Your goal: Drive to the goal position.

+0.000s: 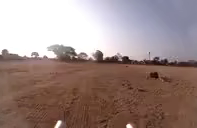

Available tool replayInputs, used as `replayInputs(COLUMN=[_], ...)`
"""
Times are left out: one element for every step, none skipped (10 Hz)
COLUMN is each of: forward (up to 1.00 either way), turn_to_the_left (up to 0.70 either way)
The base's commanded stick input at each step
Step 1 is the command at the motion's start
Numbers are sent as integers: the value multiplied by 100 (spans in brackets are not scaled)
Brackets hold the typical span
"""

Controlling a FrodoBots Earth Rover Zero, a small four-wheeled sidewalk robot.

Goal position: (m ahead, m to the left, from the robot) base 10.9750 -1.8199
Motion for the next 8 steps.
replayInputs(forward=[70, 70, 70, 70, 70, 70, 70, 70], turn_to_the_left=[0, 0, 0, 0, 0, 0, 0, 0])
